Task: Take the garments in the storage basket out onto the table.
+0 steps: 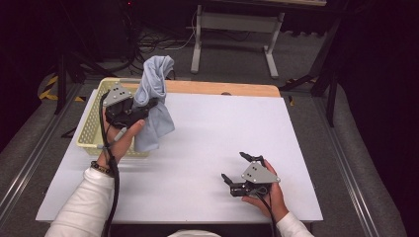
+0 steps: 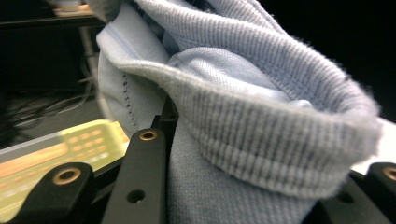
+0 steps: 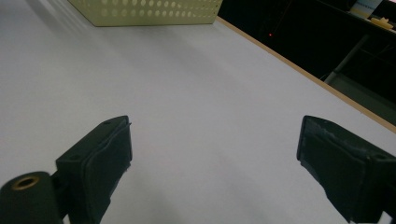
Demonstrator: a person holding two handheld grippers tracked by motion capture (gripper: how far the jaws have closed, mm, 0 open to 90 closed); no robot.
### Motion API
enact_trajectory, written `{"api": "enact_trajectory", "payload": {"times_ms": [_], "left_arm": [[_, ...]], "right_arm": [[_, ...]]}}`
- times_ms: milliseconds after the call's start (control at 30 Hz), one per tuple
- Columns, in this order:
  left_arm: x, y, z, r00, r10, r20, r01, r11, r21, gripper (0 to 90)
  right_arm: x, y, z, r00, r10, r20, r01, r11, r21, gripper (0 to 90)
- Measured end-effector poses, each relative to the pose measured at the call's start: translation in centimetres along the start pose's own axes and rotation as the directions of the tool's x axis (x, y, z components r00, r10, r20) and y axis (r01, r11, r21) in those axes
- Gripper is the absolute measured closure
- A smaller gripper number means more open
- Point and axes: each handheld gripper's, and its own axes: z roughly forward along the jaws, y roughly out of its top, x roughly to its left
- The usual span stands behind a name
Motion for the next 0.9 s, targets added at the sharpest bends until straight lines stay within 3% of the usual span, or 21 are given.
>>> {"api": "enact_trajectory", "payload": {"times_ms": [333,900], "left_arm": [[-4.1,-1.2,1.7,0.9924,0.051,0.112,-0.056,0.9977,0.039,66.4],[-7.1,-2.7,3.4,0.9783,0.085,0.189,-0.1,0.9927,0.069,66.4]], "right_arm": [[0.0,0.0,-0.1,1.0,-0.002,0.001,0.002,1.0,-0.003,10.9],[-0.2,-0.1,-0.1,1.0,0.005,0.006,-0.005,1.0,-0.003,10.8]]}}
